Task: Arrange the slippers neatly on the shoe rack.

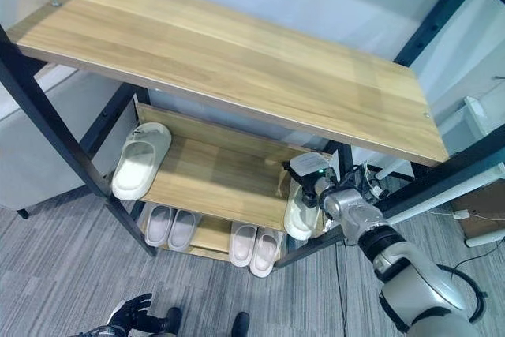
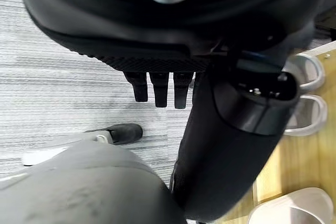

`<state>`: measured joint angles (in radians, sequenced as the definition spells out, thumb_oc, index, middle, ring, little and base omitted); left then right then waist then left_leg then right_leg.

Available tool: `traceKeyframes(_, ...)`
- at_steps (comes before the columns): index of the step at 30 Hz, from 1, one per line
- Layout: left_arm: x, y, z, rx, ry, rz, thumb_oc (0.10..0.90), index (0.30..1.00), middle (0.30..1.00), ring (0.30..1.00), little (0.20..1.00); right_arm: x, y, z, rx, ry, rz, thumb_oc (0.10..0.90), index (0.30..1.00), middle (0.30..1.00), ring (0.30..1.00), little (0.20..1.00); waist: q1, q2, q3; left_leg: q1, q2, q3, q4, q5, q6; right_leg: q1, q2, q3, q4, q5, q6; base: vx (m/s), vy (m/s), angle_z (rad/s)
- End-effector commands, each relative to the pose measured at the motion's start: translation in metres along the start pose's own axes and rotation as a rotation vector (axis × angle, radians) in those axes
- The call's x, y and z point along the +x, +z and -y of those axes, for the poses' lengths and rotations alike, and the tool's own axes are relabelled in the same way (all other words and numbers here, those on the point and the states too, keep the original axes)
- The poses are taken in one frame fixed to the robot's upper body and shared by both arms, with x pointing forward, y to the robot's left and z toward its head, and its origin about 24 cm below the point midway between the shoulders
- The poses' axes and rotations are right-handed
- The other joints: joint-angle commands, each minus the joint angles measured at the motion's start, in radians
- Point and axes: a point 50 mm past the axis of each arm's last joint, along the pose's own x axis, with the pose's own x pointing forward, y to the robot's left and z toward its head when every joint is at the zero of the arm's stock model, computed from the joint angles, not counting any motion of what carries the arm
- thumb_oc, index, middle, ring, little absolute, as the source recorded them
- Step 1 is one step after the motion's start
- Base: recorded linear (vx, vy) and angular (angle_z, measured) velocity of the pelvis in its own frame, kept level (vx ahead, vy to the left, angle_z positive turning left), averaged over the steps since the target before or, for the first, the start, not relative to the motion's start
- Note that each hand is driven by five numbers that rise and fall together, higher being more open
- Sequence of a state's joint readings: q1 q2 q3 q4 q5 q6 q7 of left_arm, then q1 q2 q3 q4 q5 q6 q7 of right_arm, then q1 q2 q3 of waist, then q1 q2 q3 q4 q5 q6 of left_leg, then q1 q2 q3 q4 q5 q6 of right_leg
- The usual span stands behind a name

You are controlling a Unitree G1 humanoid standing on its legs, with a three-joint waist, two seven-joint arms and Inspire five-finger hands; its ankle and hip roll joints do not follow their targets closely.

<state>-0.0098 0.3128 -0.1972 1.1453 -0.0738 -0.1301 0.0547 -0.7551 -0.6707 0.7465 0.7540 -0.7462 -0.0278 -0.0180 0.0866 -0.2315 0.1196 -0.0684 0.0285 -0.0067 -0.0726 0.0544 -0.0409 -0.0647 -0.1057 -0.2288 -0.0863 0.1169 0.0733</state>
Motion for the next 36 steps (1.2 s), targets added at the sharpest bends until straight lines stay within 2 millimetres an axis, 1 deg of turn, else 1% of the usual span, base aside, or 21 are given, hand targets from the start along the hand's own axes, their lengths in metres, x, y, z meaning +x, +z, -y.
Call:
traceKeyframes(1,0.004,0.016,0.022,0.011,-0.054,0.041,0.8,0.9,0.9,0.9,0.9,0.004,-0.033,0.08,-0.091,-0.217,-0.116,0.4,0.3,0.3,0.3,0.3,0.027,0.018,0.003,-0.021,-0.026,-0.02,-0.015,-0.045,0.004,0.007,-0.034,0.003,0.084,-0.101,0.088,-0.01,-0.012,0.06)
traceKeyframes(4,0.005,0.017,0.019,0.007,-0.044,0.043,0.8,0.9,0.9,0.9,0.9,0.005,-0.035,0.084,-0.079,-0.231,-0.123,0.4,0.3,0.3,0.3,0.3,0.029,0.013,0.005,-0.028,-0.026,-0.025,-0.015,-0.042,0.002,0.006,-0.034,-0.002,0.081,-0.099,0.089,0.0,-0.003,0.01)
traceKeyframes(7,0.005,0.019,0.019,0.003,-0.038,0.047,0.8,0.9,0.9,0.9,0.9,0.005,-0.031,0.091,-0.063,-0.261,-0.108,0.4,0.3,0.3,0.3,0.3,0.033,0.01,0.006,-0.034,-0.026,-0.031,-0.015,-0.041,0.001,0.006,-0.036,-0.01,0.08,-0.098,0.088,0.0,-0.01,0.05)
traceKeyframes(11,0.005,0.019,0.019,-0.002,-0.034,0.052,0.8,0.9,0.9,0.9,0.9,0.005,-0.02,0.099,-0.046,-0.311,-0.066,0.4,0.3,0.3,0.3,0.3,0.037,0.011,0.005,-0.033,-0.027,-0.035,-0.015,-0.043,0.001,0.008,-0.038,-0.018,0.079,-0.098,0.087,0.01,-0.005,0.12)
traceKeyframes(14,0.005,0.02,0.018,-0.009,-0.029,0.055,0.8,0.9,0.9,0.9,0.9,0.004,-0.008,0.106,-0.027,-0.368,-0.016,0.4,0.3,0.3,0.3,0.3,0.043,0.011,0.003,-0.034,-0.027,-0.042,-0.015,-0.043,0.0,0.011,-0.039,-0.027,0.076,-0.098,0.087,0.0,0.0,0.0)
traceKeyframes(17,0.005,0.021,0.02,-0.007,-0.034,0.065,0.8,0.9,0.9,0.9,0.9,0.004,0.0,0.112,0.001,-0.411,0.014,0.4,0.3,0.3,0.3,0.3,0.053,0.014,0.002,-0.036,-0.029,-0.052,-0.015,-0.043,-0.001,0.012,-0.04,-0.038,0.076,-0.099,0.085,0.01,-0.004,0.04)
traceKeyframes(20,0.005,0.023,0.022,-0.003,-0.039,0.077,0.8,0.9,0.9,0.9,0.9,0.004,0.014,0.121,0.029,-0.465,0.062,0.4,0.3,0.3,0.3,0.3,0.067,0.017,0.005,-0.039,-0.03,-0.063,-0.015,-0.041,-0.002,0.013,-0.041,-0.048,0.077,-0.102,0.083,0.01,-0.012,0.17)
traceKeyframes(23,0.005,0.024,0.024,0.001,-0.046,0.084,0.8,0.9,0.9,0.9,0.9,0.005,0.029,0.137,0.05,-0.53,0.11,0.4,0.3,0.3,0.3,0.3,0.083,0.019,0.009,-0.043,-0.032,-0.074,-0.015,-0.038,-0.004,0.014,-0.042,-0.059,0.077,-0.104,0.08,0.01,-0.011,0.15)
traceKeyframes(24,0.005,0.024,0.024,0.001,-0.045,0.084,0.8,0.9,0.9,0.9,0.9,0.005,0.029,0.137,0.051,-0.531,0.111,0.4,0.3,0.3,0.3,0.3,0.082,0.018,0.009,-0.043,-0.032,-0.074,-0.015,-0.038,-0.004,0.014,-0.042,-0.059,0.077,-0.105,0.08,0.01,-0.02,0.08)
traceKeyframes(25,0.005,0.025,0.025,0.001,-0.046,0.09,0.8,0.9,0.9,0.9,0.9,0.005,0.036,0.146,0.057,-0.565,0.132,0.4,0.3,0.3,0.3,0.3,0.092,0.018,0.012,-0.045,-0.032,-0.081,-0.015,-0.036,-0.006,0.015,-0.042,-0.067,0.078,-0.107,0.078,0.0,-0.013,0.1)
traceKeyframes(26,0.005,0.025,0.025,0.001,-0.046,0.09,0.8,0.9,0.9,0.9,0.9,0.005,0.036,0.146,0.057,-0.565,0.133,0.4,0.3,0.3,0.3,0.3,0.092,0.018,0.012,-0.045,-0.032,-0.081,-0.015,-0.036,-0.006,0.016,-0.042,-0.068,0.078,-0.107,0.078,0.01,-0.036,0.16)
traceKeyframes(27,0.004,0.025,0.025,0.003,-0.045,0.094,0.8,0.9,0.9,0.9,0.9,0.005,0.044,0.157,0.063,-0.609,0.154,0.4,0.3,0.3,0.3,0.3,0.108,0.017,0.017,-0.052,-0.031,-0.089,-0.015,-0.032,-0.008,0.016,-0.041,-0.078,0.078,-0.11,0.076,0.0,-0.037,0.21)
traceKeyframes(29,0.005,0.026,0.023,0.007,-0.039,0.099,0.8,0.9,0.9,0.9,0.9,0.006,0.051,0.167,0.064,-0.642,0.17,0.4,0.3,0.3,0.3,0.3,0.122,0.014,0.022,-0.057,-0.03,-0.098,-0.015,-0.028,-0.011,0.016,-0.041,-0.089,0.08,-0.111,0.075,0.0,-0.039,0.21)
traceKeyframes(32,0.005,0.027,0.021,0.008,-0.03,0.102,0.8,0.9,0.9,0.9,0.9,0.005,0.057,0.183,0.075,-0.694,0.184,0.4,0.3,0.3,0.3,0.3,0.142,0.008,0.031,-0.067,-0.031,-0.115,-0.015,-0.021,-0.014,0.014,-0.041,-0.106,0.082,-0.113,0.072,0.01,-0.031,0.21)
traceKeyframes(33,0.005,0.027,0.021,0.008,-0.03,0.102,0.8,0.9,0.9,0.9,0.9,0.005,0.057,0.184,0.075,-0.695,0.184,0.4,0.3,0.3,0.3,0.3,0.141,0.008,0.031,-0.067,-0.031,-0.116,-0.015,-0.021,-0.014,0.014,-0.041,-0.107,0.082,-0.113,0.072,0.0,-0.03,0.2)
traceKeyframes(34,0.005,0.028,0.02,0.008,-0.025,0.105,0.8,0.9,0.9,0.9,0.9,0.005,0.059,0.192,0.077,-0.722,0.185,0.4,0.3,0.3,0.3,0.3,0.154,0.004,0.037,-0.074,-0.032,-0.125,-0.014,-0.017,-0.017,0.014,-0.041,-0.119,0.08,-0.113,0.072,0.01,-0.037,0.27)
traceKeyframes(36,0.005,0.028,0.019,0.011,-0.023,0.106,0.8,0.9,0.9,0.9,0.9,0.005,0.06,0.198,0.077,-0.738,0.183,0.4,0.3,0.3,0.3,0.3,0.164,0.0,0.04,-0.08,-0.034,-0.137,-0.013,-0.014,-0.019,0.013,-0.041,-0.13,0.082,-0.115,0.071,0.02,-0.033,0.25)
